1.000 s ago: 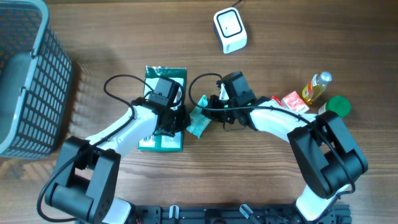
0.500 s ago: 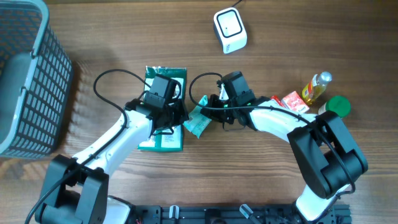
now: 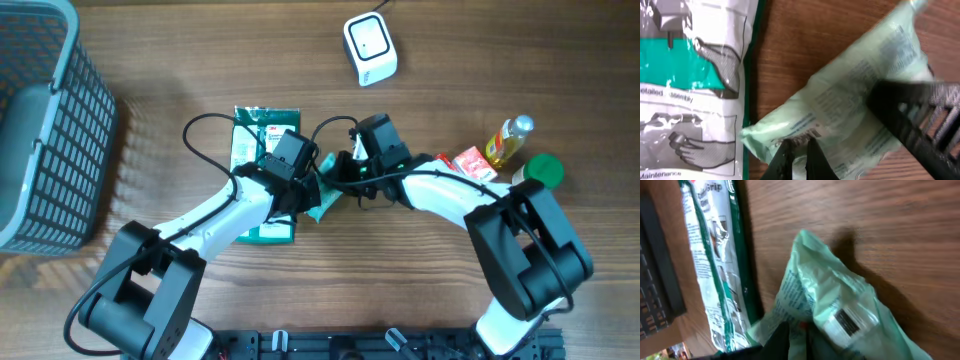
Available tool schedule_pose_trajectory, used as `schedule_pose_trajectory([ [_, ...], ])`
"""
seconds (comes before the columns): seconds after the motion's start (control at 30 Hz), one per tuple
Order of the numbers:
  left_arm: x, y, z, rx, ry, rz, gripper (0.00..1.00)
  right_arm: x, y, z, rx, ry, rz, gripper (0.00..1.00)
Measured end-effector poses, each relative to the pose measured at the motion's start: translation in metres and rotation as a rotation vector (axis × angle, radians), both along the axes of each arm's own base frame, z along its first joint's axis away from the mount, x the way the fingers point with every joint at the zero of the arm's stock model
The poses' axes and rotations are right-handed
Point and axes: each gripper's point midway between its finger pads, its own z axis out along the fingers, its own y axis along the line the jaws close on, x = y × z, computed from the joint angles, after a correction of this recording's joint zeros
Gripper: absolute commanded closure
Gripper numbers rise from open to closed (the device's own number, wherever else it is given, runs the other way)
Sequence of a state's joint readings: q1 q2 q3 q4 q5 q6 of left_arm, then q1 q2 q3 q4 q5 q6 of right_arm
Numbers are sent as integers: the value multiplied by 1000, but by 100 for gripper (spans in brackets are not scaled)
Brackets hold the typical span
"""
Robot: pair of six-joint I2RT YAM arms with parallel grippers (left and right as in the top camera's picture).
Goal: Scan the item barcode
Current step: 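Pull the wipes pack out of the glove package with the right gripper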
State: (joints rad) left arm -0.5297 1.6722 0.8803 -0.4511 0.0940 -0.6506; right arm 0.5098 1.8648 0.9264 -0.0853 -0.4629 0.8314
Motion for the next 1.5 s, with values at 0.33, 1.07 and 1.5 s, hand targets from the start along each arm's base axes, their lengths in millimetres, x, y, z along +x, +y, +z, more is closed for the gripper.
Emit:
schedule_pose_trajectory([
  [0.33, 4, 0, -2, 3, -8, 11, 96, 4, -54, 14, -95, -16, -73, 74],
  [1.07, -24, -9, 13, -20, 57, -13, 94, 11, -44, 20, -92, -147, 44, 75],
  [1.5, -35, -8, -15, 24, 139, -8, 96, 14, -45, -7, -73, -56, -20, 64],
])
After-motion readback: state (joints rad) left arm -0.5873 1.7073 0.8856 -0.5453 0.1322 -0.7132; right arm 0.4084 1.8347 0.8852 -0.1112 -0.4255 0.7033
